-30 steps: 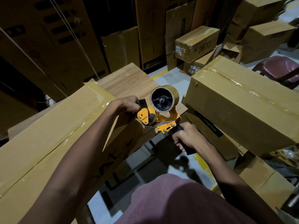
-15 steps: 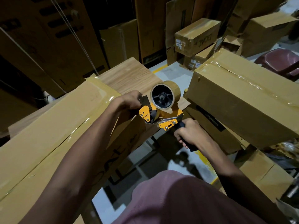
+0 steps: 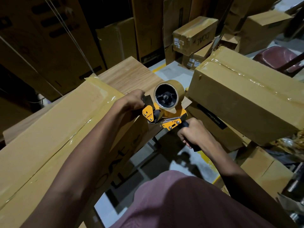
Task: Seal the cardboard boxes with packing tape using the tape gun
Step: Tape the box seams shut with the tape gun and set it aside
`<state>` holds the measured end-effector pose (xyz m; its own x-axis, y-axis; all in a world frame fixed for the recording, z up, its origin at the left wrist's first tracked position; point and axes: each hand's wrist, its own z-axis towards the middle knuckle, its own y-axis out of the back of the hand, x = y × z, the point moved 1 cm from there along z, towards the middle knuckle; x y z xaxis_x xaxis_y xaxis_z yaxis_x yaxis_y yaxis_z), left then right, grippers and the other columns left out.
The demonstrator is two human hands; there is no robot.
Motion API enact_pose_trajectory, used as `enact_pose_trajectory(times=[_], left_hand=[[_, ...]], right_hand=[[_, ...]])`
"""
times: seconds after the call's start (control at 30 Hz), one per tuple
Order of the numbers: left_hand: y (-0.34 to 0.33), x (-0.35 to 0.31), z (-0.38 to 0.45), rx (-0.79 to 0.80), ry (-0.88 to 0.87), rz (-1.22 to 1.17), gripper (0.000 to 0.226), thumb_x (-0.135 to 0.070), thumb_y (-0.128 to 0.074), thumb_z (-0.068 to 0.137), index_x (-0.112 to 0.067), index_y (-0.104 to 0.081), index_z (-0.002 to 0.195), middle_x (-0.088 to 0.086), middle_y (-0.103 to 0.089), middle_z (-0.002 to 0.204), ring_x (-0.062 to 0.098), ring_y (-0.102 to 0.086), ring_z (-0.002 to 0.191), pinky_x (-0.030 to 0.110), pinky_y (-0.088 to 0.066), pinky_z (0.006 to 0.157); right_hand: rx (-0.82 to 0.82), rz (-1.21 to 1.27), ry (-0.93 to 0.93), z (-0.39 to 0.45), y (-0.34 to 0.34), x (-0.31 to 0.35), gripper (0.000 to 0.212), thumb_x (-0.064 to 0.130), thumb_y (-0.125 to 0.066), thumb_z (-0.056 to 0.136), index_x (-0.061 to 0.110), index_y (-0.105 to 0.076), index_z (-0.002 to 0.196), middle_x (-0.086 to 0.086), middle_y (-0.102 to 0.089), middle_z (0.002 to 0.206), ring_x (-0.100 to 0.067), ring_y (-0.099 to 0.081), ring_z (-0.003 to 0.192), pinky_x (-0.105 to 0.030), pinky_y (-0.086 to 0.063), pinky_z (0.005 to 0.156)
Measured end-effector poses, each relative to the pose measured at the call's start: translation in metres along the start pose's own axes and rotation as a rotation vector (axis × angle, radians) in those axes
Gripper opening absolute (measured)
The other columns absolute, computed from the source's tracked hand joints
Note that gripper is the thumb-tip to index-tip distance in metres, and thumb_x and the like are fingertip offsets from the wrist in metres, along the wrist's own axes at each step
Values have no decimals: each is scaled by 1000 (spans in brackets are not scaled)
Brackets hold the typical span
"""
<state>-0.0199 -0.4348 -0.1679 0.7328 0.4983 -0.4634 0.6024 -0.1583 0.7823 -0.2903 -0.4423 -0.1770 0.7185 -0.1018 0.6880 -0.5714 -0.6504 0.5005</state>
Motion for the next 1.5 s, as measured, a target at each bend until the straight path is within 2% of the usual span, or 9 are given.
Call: enact_pose_trajectory(times=[0.13, 0.33, 0.6, 0.73, 0.93, 1.13, 1.27, 1.4, 1.5], left_hand=[[-1, 2, 3, -8, -20, 24, 58, 5, -63, 86, 3, -49, 142, 17, -46, 153, 33, -42, 143, 51, -24, 122], [-3, 8, 4, -25, -45, 26, 45, 1, -70, 81, -1, -61, 126, 18, -66, 125, 33, -59, 118, 49, -39, 113], [-1, 6, 1, 6, -62, 89, 39, -4, -69, 84, -7, -63, 122, 12, -66, 121, 31, -59, 117, 54, -34, 115], [-1, 3, -1, 2, -78, 102, 31, -3, -66, 84, -5, -67, 115, 13, -69, 114, 31, -60, 111, 53, -37, 112], [1, -2, -8, 5, -104, 98, 34, -1, -60, 86, -3, -64, 119, 16, -67, 114, 34, -62, 104, 49, -43, 101], [4, -1, -12, 23, -97, 91, 36, 0, -64, 82, -2, -63, 118, 18, -67, 112, 28, -60, 88, 37, -47, 83], [3, 2, -13, 44, -75, 130, 66, -3, -66, 81, 2, -43, 142, 20, -53, 138, 32, -60, 108, 48, -51, 95], [5, 2, -15, 54, -157, 222, 68, -9, -67, 87, -14, -43, 151, 19, -17, 161, 38, -28, 144, 50, -31, 117], [10, -4, -18, 131, -157, 218, 76, -2, -62, 87, -31, -37, 153, 21, -13, 159, 41, -24, 143, 54, -37, 112]], right_hand=[[-22, -29, 7, -1, 2, 2, 9, 1, -60, 65, 3, -62, 73, -8, -60, 52, -24, -52, 43, -34, -49, 49], [-125, -142, 31, 0, 0, 2, 19, 12, -62, 59, 3, -65, 76, -11, -66, 61, -23, -53, 37, -28, -43, 41], [-186, -205, 68, -1, -11, -8, 10, 17, -68, 65, 14, -63, 73, -7, -66, 75, -28, -62, 57, -33, -46, 49], [-197, -182, 62, -3, -14, -8, 10, 14, -69, 64, 15, -60, 67, -6, -64, 70, -24, -57, 51, -30, -44, 47], [-180, -77, 57, -6, -16, -9, 8, 2, -64, 67, 8, -60, 64, -3, -59, 50, -19, -51, 37, -25, -40, 39], [-206, -136, 85, 4, -19, -17, 14, 13, -72, 63, 11, -58, 65, -7, -61, 64, -26, -56, 49, -35, -46, 46], [-233, -155, 140, 5, -21, -21, 15, 14, -79, 72, 9, -64, 69, -2, -57, 63, -21, -49, 52, -29, -40, 49], [-214, -140, 152, 5, -22, -23, 19, 12, -80, 75, 12, -63, 68, 0, -59, 65, -15, -50, 53, -26, -37, 49], [-214, -154, 157, 4, -23, -22, 19, 13, -80, 76, 13, -63, 68, 0, -59, 66, -16, -51, 54, -27, -39, 50]])
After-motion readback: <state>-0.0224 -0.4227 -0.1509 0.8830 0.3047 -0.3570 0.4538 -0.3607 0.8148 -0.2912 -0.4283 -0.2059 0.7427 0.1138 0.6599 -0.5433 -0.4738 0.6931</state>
